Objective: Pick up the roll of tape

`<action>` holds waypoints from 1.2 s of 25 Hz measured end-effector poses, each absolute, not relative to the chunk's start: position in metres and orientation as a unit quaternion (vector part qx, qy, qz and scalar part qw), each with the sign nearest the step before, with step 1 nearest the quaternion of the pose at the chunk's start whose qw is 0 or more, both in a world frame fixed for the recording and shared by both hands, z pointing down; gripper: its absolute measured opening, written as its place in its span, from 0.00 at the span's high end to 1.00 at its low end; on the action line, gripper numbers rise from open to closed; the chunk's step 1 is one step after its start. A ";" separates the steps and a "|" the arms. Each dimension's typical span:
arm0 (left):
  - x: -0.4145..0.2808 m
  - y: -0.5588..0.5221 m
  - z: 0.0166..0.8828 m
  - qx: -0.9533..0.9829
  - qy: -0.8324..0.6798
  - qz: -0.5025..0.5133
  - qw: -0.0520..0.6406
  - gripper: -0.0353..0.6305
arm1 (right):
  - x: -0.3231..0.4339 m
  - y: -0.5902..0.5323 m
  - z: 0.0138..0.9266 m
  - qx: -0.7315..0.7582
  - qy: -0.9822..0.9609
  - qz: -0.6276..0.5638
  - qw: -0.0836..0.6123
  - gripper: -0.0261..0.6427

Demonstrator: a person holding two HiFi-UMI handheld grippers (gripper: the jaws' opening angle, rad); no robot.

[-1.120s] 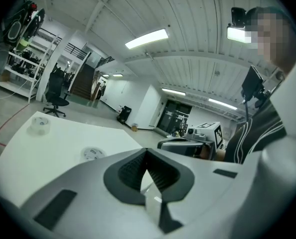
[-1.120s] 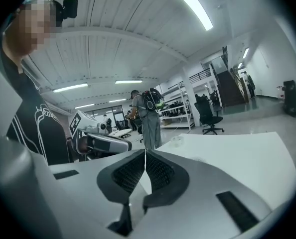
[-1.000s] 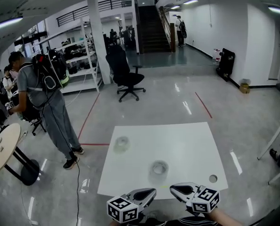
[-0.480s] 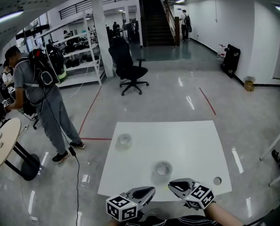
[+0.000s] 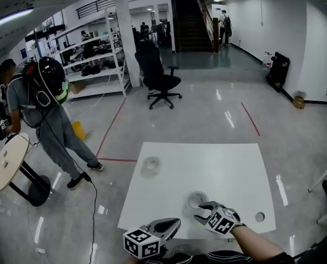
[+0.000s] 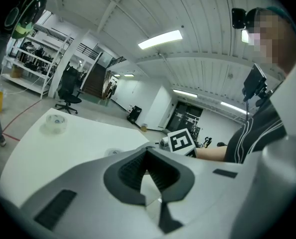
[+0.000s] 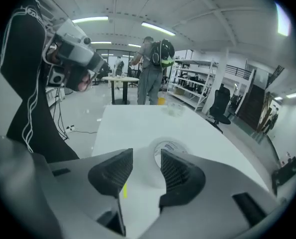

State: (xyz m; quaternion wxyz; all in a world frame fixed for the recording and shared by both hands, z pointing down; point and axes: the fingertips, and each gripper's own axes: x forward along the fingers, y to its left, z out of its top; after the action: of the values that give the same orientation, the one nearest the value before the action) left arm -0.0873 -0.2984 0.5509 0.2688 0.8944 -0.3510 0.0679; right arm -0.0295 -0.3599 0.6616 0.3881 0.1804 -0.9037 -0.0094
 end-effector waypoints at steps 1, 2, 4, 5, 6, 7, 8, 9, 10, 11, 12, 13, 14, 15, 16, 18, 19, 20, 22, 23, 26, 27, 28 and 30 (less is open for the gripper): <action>-0.089 -0.299 0.552 0.892 -0.354 0.070 0.271 0.94 | -0.031 -0.364 0.668 0.177 -0.900 -0.008 0.399 0.72; -0.091 -0.300 0.553 0.891 -0.357 0.071 0.272 0.94 | -0.033 -0.366 0.673 0.174 -0.896 -0.006 0.408 0.72; -0.094 -0.301 0.554 0.888 -0.362 0.071 0.274 0.94 | -0.035 -0.371 0.685 0.168 -0.889 -0.006 0.426 0.72; -0.096 -0.302 0.555 0.887 -0.365 0.070 0.275 0.94 | -0.036 -0.372 0.691 0.167 -0.885 -0.008 0.434 0.72; -0.098 -0.301 0.555 0.885 -0.367 0.068 0.277 0.94 | -0.037 -0.373 0.697 0.166 -0.882 -0.009 0.441 0.72; -0.100 -0.301 0.557 0.884 -0.369 0.067 0.278 0.94 | -0.038 -0.374 0.702 0.165 -0.879 -0.011 0.447 0.72; -0.101 -0.301 0.558 0.884 -0.370 0.066 0.279 0.94 | -0.038 -0.376 0.706 0.165 -0.876 -0.016 0.452 0.72; -0.101 -0.301 0.559 0.883 -0.370 0.065 0.280 0.94 | -0.038 -0.378 0.709 0.164 -0.873 -0.024 0.459 0.72; -0.101 -0.301 0.560 0.883 -0.371 0.065 0.281 0.94 | -0.037 -0.380 0.711 0.162 -0.868 -0.035 0.468 0.72; -0.101 -0.302 0.561 0.882 -0.372 0.065 0.282 0.94 | -0.036 -0.382 0.714 0.159 -0.863 -0.047 0.477 0.72; -0.101 -0.302 0.563 0.881 -0.373 0.064 0.283 0.94 | -0.036 -0.384 0.718 0.156 -0.858 -0.058 0.486 0.72; -0.101 -0.303 0.563 0.881 -0.374 0.063 0.283 0.94 | -0.036 -0.385 0.720 0.152 -0.854 -0.066 0.493 0.72; -0.102 -0.303 0.564 0.880 -0.376 0.061 0.283 0.94 | -0.035 -0.385 0.723 0.149 -0.851 -0.070 0.498 0.72; -0.102 -0.303 0.563 0.880 -0.376 0.060 0.283 0.94 | -0.035 -0.385 0.724 0.147 -0.850 -0.072 0.501 0.72; -0.103 -0.302 0.563 0.880 -0.377 0.059 0.283 0.94 | -0.036 -0.385 0.724 0.145 -0.850 -0.071 0.502 0.72; -0.105 -0.300 0.562 0.879 -0.378 0.059 0.284 0.94 | -0.037 -0.382 0.722 0.142 -0.849 -0.070 0.505 0.72; -0.106 -0.299 0.562 0.878 -0.379 0.058 0.286 0.94 | -0.038 -0.382 0.722 0.139 -0.847 -0.072 0.507 0.72; -0.107 -0.298 0.562 0.877 -0.380 0.057 0.287 0.94 | -0.038 -0.381 0.723 0.135 -0.846 -0.076 0.510 0.73; -0.107 -0.297 0.564 0.876 -0.381 0.056 0.290 0.94 | -0.038 -0.381 0.723 0.127 -0.844 -0.079 0.515 0.74; -0.108 -0.296 0.564 0.876 -0.382 0.056 0.290 0.94 | -0.038 -0.381 0.723 0.125 -0.844 -0.080 0.516 0.74; -0.112 -0.292 0.562 0.875 -0.384 0.056 0.290 0.94 | -0.041 -0.378 0.721 0.124 -0.846 -0.077 0.513 0.77; -0.114 -0.291 0.561 0.875 -0.385 0.056 0.289 0.94 | -0.042 -0.377 0.720 0.125 -0.848 -0.072 0.510 0.78; -0.114 -0.291 0.560 0.875 -0.385 0.056 0.289 0.94 | -0.042 -0.377 0.720 0.127 -0.850 -0.067 0.507 0.79; -0.114 -0.293 0.560 0.875 -0.386 0.056 0.287 0.94 | -0.041 -0.378 0.719 0.133 -0.852 -0.059 0.502 0.80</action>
State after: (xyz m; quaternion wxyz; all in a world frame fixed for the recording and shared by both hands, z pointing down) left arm -0.1139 -0.2926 0.5596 0.2870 0.8749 -0.3861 0.0560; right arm -0.0410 -0.3784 0.7195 0.5021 0.1330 -0.8525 -0.0591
